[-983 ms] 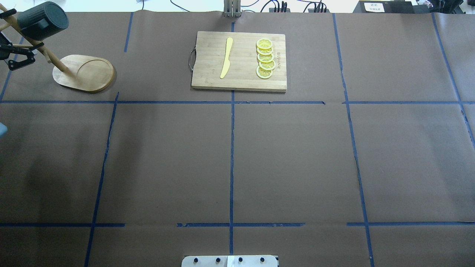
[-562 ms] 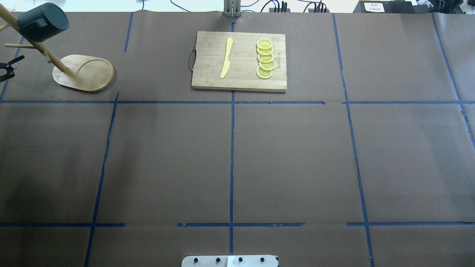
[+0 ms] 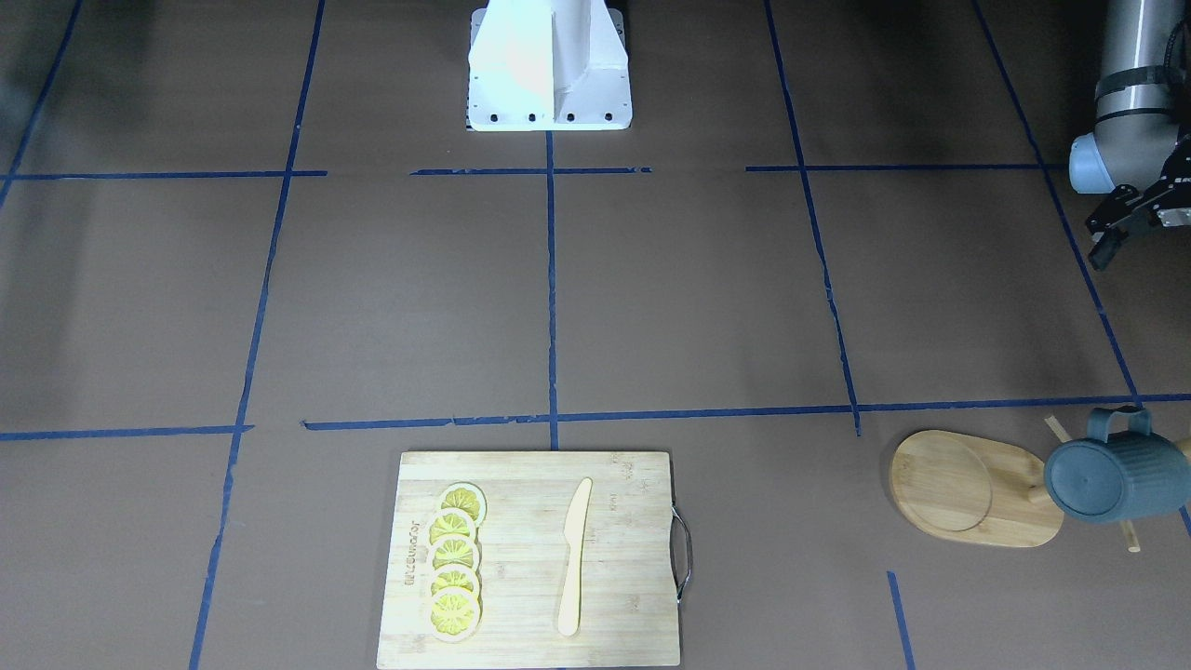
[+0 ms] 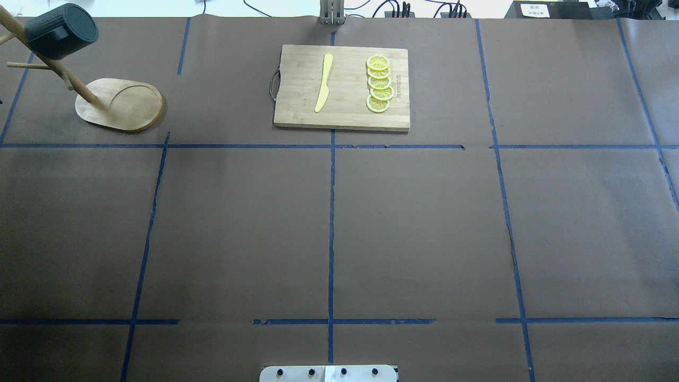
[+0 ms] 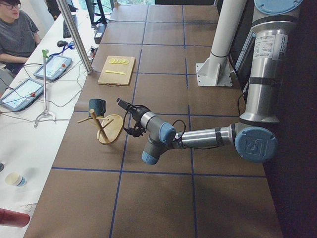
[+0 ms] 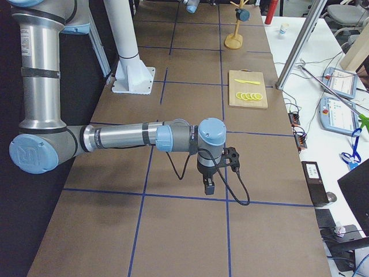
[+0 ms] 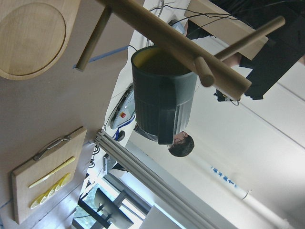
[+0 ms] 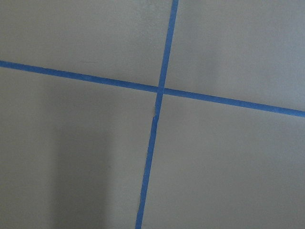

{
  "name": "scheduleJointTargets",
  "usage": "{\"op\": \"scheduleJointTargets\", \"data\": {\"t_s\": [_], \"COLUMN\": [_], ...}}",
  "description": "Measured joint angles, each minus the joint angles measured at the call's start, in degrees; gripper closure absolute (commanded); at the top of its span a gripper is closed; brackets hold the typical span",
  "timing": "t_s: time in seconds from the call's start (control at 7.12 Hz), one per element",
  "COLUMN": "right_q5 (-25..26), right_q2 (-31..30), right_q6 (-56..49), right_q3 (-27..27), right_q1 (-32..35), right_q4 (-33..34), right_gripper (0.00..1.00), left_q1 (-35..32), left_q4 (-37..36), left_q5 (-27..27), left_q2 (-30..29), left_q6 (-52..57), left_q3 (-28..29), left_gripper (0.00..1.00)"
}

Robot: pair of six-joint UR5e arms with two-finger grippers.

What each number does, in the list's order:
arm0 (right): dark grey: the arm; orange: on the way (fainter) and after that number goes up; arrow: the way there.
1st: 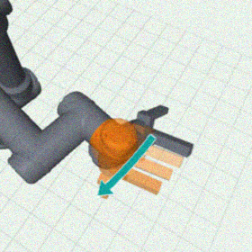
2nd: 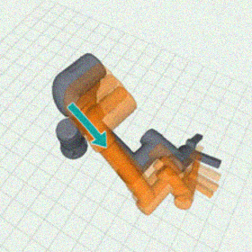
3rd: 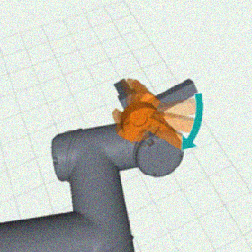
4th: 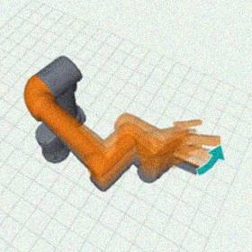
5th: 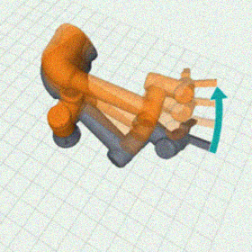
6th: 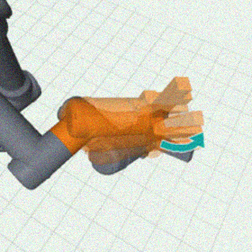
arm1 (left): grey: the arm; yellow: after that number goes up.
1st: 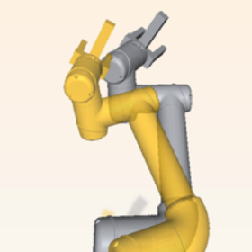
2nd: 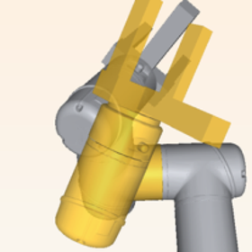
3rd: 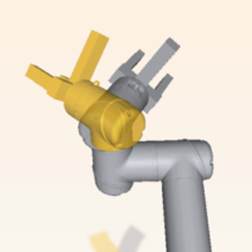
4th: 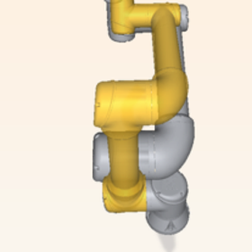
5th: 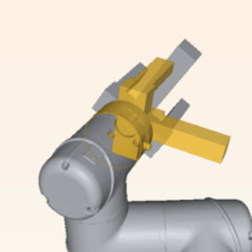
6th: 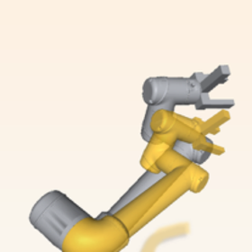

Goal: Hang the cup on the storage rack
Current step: 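Release the mug and pull the left gripper away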

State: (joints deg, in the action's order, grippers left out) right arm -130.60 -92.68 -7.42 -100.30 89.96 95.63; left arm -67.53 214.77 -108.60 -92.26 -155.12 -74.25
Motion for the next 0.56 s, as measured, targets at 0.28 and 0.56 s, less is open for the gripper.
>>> {"op": "scheduleJointTargets", "data": {"t_s": [0.28,0.56], "right_q5": [0.0,-0.1], "right_q2": [0.0,0.0], "right_q6": [0.0,0.0], "right_q3": [0.0,0.0], "right_q1": [0.0,-0.1], "right_q4": [0.0,0.0], "right_gripper": [0.0,0.0], "left_q1": [-1.7,-4.2], "left_q4": [-3.4,-11.0], "left_q5": [-6.5,-13.9], "left_q2": [-0.1,-0.4], "left_q6": [17.3,42.0], "left_q3": [-0.4,-0.4], "left_gripper": [0.0,0.0]}}
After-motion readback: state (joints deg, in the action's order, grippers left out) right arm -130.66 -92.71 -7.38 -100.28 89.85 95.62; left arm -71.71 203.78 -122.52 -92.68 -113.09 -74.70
